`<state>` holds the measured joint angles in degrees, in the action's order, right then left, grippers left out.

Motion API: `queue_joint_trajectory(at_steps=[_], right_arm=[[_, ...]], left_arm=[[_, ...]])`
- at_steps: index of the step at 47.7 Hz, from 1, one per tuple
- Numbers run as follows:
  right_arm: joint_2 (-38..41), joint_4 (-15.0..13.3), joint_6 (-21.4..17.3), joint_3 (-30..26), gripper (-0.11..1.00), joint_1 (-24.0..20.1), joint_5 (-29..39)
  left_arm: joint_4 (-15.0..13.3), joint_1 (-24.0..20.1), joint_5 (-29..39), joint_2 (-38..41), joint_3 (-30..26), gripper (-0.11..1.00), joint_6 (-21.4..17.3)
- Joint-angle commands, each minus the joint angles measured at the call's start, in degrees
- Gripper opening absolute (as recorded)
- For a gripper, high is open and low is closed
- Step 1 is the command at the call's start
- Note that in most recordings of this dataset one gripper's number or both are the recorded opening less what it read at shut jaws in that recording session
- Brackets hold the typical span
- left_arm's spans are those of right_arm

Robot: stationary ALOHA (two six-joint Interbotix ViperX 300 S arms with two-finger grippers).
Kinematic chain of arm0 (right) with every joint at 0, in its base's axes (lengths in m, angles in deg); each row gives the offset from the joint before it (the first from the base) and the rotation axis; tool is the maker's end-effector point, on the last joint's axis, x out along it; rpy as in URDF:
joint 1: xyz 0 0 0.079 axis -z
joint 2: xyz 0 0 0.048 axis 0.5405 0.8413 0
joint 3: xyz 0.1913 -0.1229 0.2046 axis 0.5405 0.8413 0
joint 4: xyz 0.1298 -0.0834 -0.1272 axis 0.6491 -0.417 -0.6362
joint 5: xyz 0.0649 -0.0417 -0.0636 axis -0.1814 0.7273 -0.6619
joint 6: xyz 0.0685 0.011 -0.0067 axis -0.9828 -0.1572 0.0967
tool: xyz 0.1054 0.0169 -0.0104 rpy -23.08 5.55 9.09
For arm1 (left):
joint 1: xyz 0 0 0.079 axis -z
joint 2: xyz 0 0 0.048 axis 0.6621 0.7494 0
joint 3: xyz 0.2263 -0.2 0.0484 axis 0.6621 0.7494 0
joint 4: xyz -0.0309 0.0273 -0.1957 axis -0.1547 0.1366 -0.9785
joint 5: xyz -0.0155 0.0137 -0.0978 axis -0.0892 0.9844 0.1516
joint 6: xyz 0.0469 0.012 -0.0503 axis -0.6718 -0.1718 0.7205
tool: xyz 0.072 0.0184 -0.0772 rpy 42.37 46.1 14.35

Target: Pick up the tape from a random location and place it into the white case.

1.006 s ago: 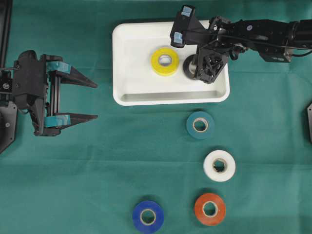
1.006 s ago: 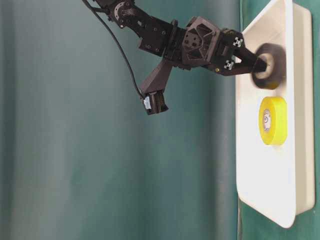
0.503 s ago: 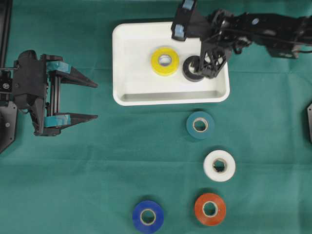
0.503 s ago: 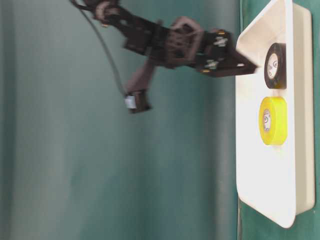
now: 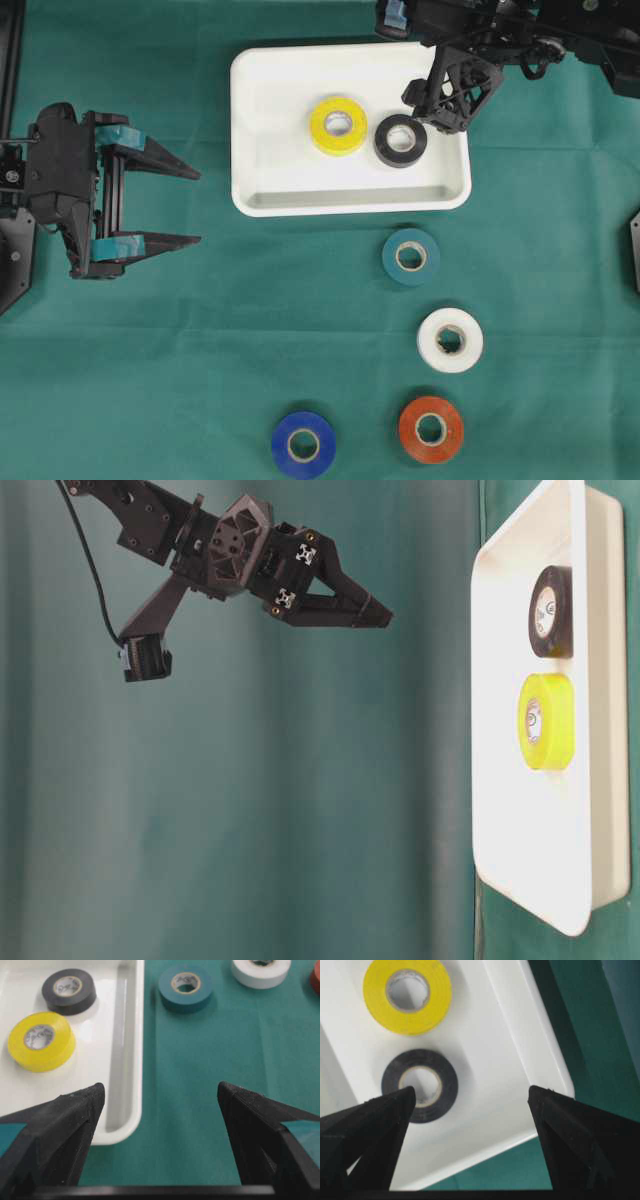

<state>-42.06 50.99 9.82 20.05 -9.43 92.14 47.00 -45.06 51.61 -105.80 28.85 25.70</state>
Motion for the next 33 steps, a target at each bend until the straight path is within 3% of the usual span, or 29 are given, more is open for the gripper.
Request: queue_joint_trajectory(at_steps=[1, 19, 33], right_arm=[[-1.23, 0.18, 0.0, -1.05, 0.89, -1.14, -0.35], [-1.32, 0.7, -0.26, -1.49, 0.89, -14.68, -1.76], [-1.58, 0.7, -2.46, -1.05, 0.88, -18.72, -4.48]], left_arm=[[-0.09, 0.09, -0.44, -0.18, -1.49, 0.9, 0.09], [-0.09, 0.09, -0.18, -0.18, -1.49, 0.9, 0.09], [-0.09, -0.62, 0.0, -0.18, -1.49, 0.9, 0.09]])
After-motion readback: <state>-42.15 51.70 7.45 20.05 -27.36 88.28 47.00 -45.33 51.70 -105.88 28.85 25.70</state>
